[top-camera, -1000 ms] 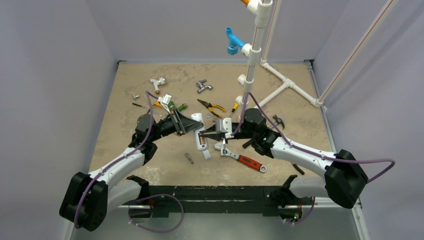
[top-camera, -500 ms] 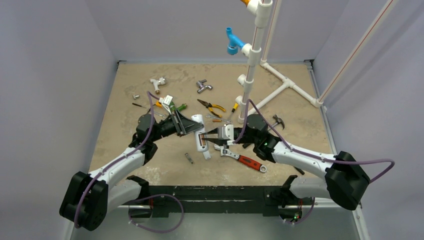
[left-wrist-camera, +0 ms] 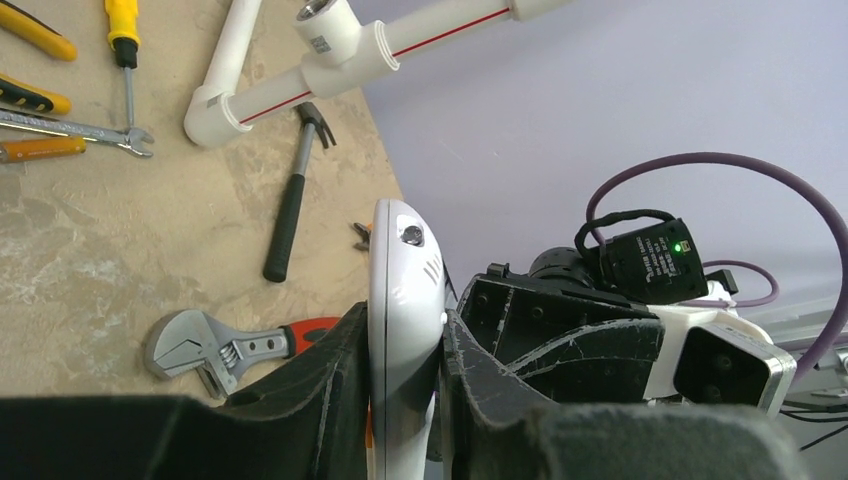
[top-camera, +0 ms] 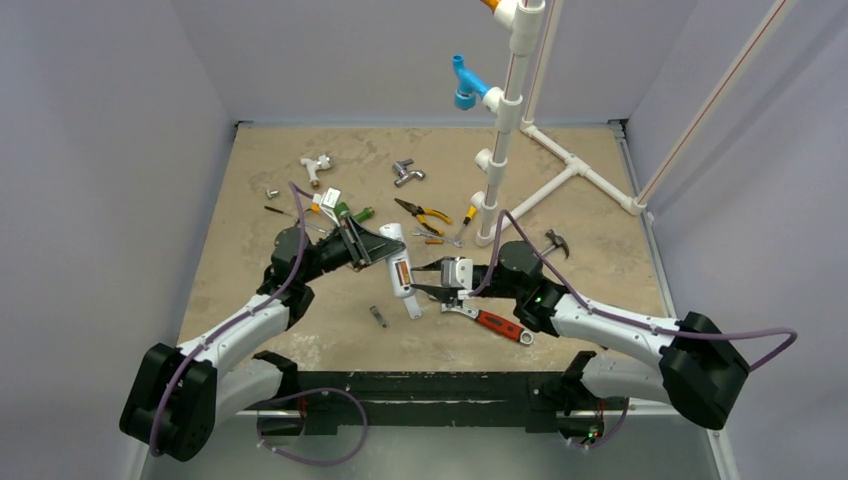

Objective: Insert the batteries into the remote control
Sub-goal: Load the battery into the remote control, then move the distractor to the center of the board, then pick up the battery from the center of the board.

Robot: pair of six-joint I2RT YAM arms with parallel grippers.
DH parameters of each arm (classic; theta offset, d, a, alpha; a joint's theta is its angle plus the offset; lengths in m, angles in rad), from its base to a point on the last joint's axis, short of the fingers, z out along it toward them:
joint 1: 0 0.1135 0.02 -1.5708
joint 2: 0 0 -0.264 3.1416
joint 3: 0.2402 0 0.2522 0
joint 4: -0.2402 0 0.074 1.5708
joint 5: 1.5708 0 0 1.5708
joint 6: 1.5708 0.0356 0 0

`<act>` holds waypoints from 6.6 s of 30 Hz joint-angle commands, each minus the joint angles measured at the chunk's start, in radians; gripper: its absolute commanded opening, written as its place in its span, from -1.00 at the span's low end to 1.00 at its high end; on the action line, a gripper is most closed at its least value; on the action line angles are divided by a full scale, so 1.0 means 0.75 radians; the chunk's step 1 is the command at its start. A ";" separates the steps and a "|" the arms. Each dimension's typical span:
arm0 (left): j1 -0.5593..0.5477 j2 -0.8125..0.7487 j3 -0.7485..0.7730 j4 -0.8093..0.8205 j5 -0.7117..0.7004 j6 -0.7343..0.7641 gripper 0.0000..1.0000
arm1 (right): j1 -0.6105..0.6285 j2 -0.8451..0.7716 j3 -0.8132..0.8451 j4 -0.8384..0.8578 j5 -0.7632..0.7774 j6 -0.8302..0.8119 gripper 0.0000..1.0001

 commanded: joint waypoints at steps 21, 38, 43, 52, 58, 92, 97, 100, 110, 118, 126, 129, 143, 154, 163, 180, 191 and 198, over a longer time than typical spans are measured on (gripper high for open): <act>-0.004 -0.041 0.084 0.291 0.066 0.049 -1.00 | -0.017 -0.081 0.307 -0.366 0.487 1.448 0.21; -0.004 -0.044 0.083 0.296 0.064 0.045 -1.00 | -0.017 0.010 0.304 -0.308 0.372 1.514 -0.12; -0.004 -0.049 0.084 0.294 0.064 0.043 -1.00 | -0.016 0.026 0.318 -0.353 0.410 1.485 -0.44; -0.004 -0.051 0.082 0.271 0.058 0.048 -1.00 | -0.015 0.040 0.350 -0.458 0.503 1.409 -0.80; -0.004 -0.072 0.081 0.175 0.021 0.082 -1.00 | -0.017 -0.019 0.349 -0.475 0.531 1.322 -0.20; 0.182 -0.587 0.209 -0.842 -0.329 0.418 -1.00 | -0.185 0.944 0.988 -1.103 0.708 0.416 -0.02; 0.182 -0.580 0.209 -0.844 -0.320 0.416 -1.00 | -0.235 1.009 1.047 -1.118 0.664 0.408 -0.03; 0.183 -0.580 0.207 -0.842 -0.319 0.411 -1.00 | -0.238 1.027 1.066 -1.127 0.660 0.407 -0.04; 0.183 -0.574 0.205 -0.834 -0.313 0.409 -1.00 | -0.238 1.072 1.072 -1.170 0.729 0.428 -0.19; 0.183 -0.568 0.201 -0.824 -0.305 0.407 -1.00 | -0.238 1.084 1.068 -1.232 0.713 0.422 -0.32; 0.183 -0.564 0.196 -0.815 -0.298 0.403 -1.00 | -0.231 1.046 1.009 -1.196 0.667 0.441 -0.43; 0.184 -0.559 0.194 -0.810 -0.294 0.401 -1.00 | -0.220 0.982 0.951 -1.103 0.656 0.431 -0.39; 0.183 -0.557 0.192 -0.808 -0.285 0.399 -1.00 | -0.082 0.957 1.006 -1.063 0.950 0.285 -0.27; 0.184 -0.553 0.209 -0.814 -0.283 0.401 -1.00 | -0.098 1.082 1.213 -1.238 1.022 0.177 -0.10; 0.184 -0.545 0.215 -0.816 -0.276 0.401 -1.00 | -0.129 1.122 1.214 -1.299 0.941 0.239 -0.11; 0.185 -0.535 0.205 -0.803 -0.272 0.397 -1.00 | -0.156 1.174 1.169 -1.360 0.864 0.344 -0.33; 0.184 -0.538 0.202 -0.804 -0.270 0.395 -1.00 | -0.158 1.139 1.112 -1.391 0.829 0.404 -0.41; 0.185 -0.534 0.193 -0.794 -0.268 0.388 -1.00 | -0.158 1.110 1.062 -1.446 0.829 0.451 -0.34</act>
